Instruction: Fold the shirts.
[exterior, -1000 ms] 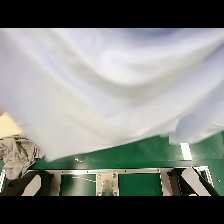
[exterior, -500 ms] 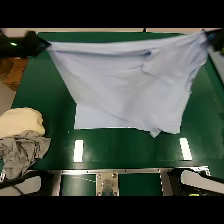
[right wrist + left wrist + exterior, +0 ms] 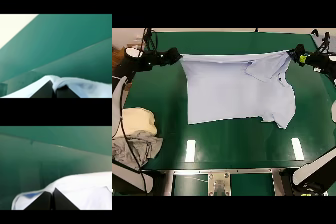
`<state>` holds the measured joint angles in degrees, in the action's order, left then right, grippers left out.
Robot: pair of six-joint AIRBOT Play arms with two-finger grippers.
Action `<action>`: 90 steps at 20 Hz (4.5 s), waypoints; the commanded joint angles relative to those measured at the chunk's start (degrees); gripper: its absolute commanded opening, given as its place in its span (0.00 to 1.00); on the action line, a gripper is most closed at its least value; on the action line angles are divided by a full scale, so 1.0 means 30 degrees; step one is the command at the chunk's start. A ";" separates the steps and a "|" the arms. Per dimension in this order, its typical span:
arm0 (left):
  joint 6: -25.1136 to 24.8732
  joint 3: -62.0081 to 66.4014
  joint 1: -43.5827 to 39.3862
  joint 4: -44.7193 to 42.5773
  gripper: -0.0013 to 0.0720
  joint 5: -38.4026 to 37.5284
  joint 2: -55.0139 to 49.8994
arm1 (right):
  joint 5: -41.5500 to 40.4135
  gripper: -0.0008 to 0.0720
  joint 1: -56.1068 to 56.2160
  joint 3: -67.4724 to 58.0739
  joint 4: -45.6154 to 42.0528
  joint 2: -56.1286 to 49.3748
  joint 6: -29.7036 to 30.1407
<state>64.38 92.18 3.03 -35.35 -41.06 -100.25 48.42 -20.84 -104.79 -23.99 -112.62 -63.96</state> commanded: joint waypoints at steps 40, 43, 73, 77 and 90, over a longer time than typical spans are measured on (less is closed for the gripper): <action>0.6885 -1.7223 0.0889 -0.5377 0.67 -0.6878 1.0367 | 0.7176 0.43 -0.6717 1.5125 -0.8575 1.1111 -0.1894; 0.7563 -2.1544 -0.0627 -0.2769 0.67 -0.1727 1.3682 | 0.4736 0.43 -0.6892 1.8761 -0.6863 1.4353 -0.1290; 0.4357 -2.0720 0.0372 0.0277 0.05 0.3009 0.9340 | 0.4794 0.69 -0.6142 2.8509 -0.6448 1.6276 -0.2310; 0.4138 -2.0728 0.0379 0.0306 0.05 0.2834 0.9340 | 0.3198 0.57 -0.4656 2.8567 -0.4444 1.6276 -0.1960; 0.9639 -1.8666 0.0379 -1.0316 0.05 -0.5428 1.3180 | 0.6441 0.03 -0.5027 2.6855 -0.8779 1.8870 -0.5042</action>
<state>85.19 35.00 4.16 -52.49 -46.61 -66.22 63.57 -35.05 -22.81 -41.50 -59.00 -72.23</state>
